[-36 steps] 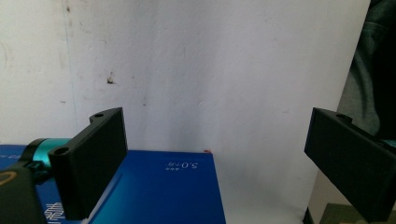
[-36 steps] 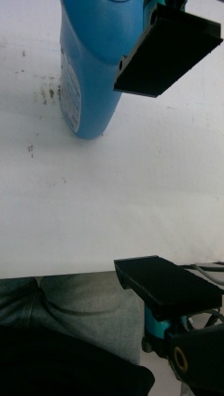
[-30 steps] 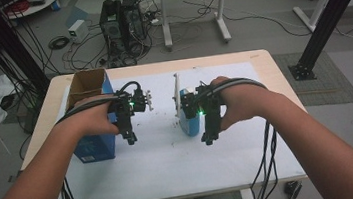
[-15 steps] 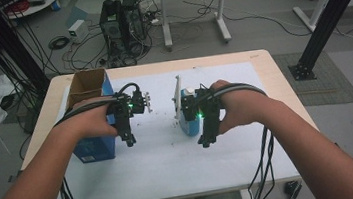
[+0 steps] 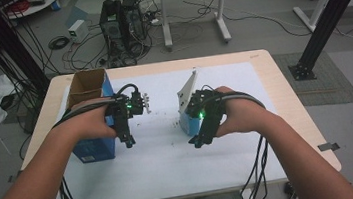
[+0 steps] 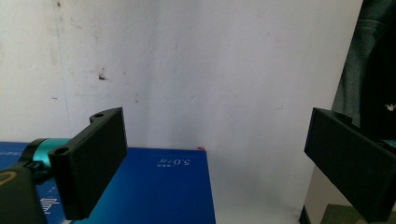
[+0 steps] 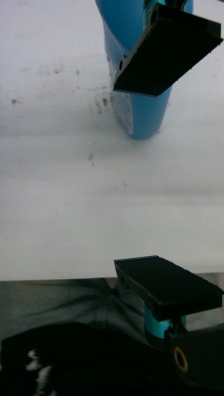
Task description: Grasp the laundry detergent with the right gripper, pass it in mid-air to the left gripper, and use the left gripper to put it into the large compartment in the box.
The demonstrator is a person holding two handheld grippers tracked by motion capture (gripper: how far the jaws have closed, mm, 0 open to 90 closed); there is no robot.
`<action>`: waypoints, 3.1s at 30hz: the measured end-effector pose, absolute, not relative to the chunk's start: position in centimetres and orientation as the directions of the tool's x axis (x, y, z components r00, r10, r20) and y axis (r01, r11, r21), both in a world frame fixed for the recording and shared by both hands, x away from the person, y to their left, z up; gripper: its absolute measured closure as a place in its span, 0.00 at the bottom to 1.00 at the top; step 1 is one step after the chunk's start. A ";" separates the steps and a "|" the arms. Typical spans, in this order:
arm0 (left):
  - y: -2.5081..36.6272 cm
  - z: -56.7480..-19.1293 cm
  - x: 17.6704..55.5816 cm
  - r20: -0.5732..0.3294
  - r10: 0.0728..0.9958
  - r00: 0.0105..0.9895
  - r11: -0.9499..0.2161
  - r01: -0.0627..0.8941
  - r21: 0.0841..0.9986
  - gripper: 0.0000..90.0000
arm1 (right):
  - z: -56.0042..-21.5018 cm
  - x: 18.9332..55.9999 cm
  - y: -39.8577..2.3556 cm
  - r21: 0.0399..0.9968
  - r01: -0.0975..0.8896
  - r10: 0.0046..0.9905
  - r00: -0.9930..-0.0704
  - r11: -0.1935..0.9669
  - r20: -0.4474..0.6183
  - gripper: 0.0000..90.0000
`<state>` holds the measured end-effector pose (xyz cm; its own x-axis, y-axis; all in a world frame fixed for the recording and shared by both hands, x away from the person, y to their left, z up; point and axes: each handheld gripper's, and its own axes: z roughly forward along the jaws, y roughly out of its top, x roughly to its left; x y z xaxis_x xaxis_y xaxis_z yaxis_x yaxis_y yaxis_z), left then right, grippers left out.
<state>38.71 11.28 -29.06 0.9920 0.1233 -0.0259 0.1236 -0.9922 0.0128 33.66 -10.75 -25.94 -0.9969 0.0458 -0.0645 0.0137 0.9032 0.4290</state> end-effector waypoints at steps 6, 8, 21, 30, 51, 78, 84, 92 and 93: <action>11.3 -29.2 38.9 -0.033 0.119 0.992 -0.993 0.119 0.006 0.06 | -27.2 33.6 -11.4 0.523 0.054 0.088 -0.995 0.850 -0.039 0.13; 11.3 -29.3 39.0 -0.031 0.118 0.993 -0.993 0.118 0.011 0.06 | -27.7 33.4 -11.7 0.544 0.061 0.093 -0.995 0.837 -0.032 0.13; 11.5 -29.5 39.1 -0.043 0.112 0.993 -0.994 0.112 0.009 0.06 | -30.3 32.6 -13.0 0.601 0.127 0.181 -0.983 0.789 -0.029 0.13; 11.3 -29.7 39.1 -0.041 0.112 0.993 -0.994 0.113 0.015 0.06 | -32.1 32.4 -13.6 0.609 0.157 0.209 -0.978 0.777 -0.015 0.13; 11.3 -30.0 39.2 -0.043 0.104 0.994 -0.994 0.105 0.014 0.06 | -36.4 32.9 -14.6 0.614 0.302 0.380 -0.925 0.730 0.003 0.13; 11.6 -30.0 39.0 -0.039 0.103 0.994 -0.994 0.104 0.035 0.06 | -38.6 33.8 -15.0 0.720 0.478 0.665 -0.746 0.503 0.031 0.13; 11.5 -30.1 38.9 -0.040 0.109 0.993 -0.993 0.111 0.043 0.06 | -39.1 33.5 -14.8 0.752 0.484 0.700 -0.713 0.447 0.043 0.13; 11.4 -30.0 38.9 -0.037 0.099 0.994 -0.994 0.100 0.038 0.06 | -39.9 33.4 -14.6 0.792 0.464 0.734 -0.678 0.397 0.029 0.13; 11.4 -30.0 38.9 -0.037 0.097 0.995 -0.994 0.099 0.038 0.06 | -39.9 33.4 -14.6 0.792 0.464 0.734 -0.678 0.397 0.029 0.13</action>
<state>38.89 11.43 -30.00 0.9946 0.0975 -0.0367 0.0988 -0.9944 0.0381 33.44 -14.62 -39.93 -0.6783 0.7342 0.0294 0.4636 0.3966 0.7923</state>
